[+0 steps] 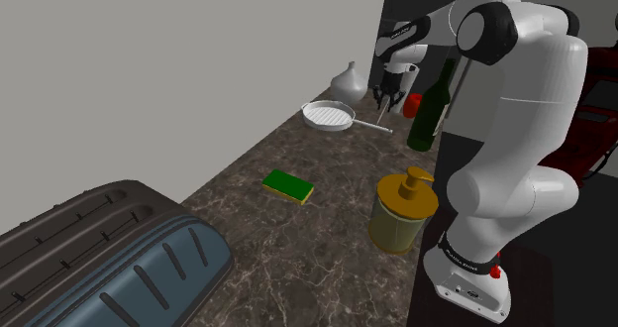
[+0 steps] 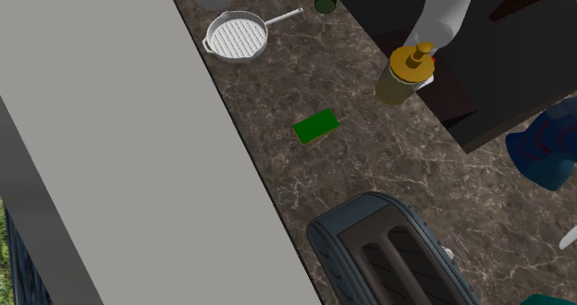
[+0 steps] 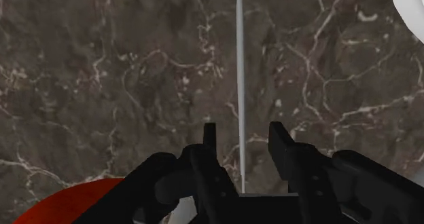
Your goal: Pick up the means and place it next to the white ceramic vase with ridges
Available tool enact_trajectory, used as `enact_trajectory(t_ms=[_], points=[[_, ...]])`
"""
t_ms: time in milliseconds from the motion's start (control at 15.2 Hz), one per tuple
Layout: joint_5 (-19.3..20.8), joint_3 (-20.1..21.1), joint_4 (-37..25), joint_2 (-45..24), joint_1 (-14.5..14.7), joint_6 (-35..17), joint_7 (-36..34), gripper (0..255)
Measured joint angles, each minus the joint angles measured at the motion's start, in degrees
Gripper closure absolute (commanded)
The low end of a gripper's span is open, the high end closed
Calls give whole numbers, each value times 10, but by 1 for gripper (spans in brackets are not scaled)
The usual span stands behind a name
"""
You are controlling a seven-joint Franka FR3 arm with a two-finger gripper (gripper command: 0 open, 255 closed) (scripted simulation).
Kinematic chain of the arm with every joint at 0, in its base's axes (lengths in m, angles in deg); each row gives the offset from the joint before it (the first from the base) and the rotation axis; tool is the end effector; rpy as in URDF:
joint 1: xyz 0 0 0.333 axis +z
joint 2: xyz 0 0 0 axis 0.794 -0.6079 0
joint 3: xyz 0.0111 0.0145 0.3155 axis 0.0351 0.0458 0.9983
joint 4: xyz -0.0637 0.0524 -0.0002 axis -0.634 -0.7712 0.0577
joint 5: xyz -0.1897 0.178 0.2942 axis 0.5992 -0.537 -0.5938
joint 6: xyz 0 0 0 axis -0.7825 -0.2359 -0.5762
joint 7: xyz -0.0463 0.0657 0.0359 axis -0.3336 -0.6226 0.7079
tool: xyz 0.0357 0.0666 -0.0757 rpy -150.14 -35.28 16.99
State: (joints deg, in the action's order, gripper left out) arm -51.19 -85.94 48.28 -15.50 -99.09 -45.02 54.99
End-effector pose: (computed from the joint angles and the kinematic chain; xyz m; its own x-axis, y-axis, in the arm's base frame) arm 0.4543 -0.4463 0.3719 0.1732 -0.9837 -0.0480 -0.9849 -0.1732 -0.0054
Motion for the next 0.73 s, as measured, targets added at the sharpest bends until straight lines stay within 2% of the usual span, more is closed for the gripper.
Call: enact_trajectory(t_ms=[330, 726], points=[[0, 0, 1, 0, 0, 0, 0, 0], [0, 0, -39, 19, -1, 61, 0, 0]])
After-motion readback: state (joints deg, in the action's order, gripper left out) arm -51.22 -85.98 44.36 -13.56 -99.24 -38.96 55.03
